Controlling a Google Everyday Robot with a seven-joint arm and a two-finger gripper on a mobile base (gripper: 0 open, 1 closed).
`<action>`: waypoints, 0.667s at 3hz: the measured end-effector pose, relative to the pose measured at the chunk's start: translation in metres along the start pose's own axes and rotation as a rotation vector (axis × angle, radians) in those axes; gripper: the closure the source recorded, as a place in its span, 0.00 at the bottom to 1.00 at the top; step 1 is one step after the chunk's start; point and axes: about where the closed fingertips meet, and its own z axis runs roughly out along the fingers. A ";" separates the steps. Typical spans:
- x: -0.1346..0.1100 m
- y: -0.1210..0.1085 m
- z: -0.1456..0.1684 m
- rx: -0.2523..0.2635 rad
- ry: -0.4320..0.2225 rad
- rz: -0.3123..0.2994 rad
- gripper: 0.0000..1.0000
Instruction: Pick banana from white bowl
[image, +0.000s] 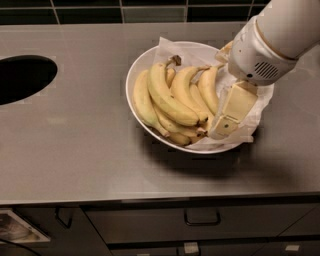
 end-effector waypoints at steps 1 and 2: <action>0.000 0.000 0.000 0.000 0.000 0.000 0.00; -0.015 0.010 -0.003 0.018 -0.009 -0.019 0.00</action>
Offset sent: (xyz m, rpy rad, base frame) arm -0.0189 0.0327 0.0124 0.0038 -0.0534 0.0230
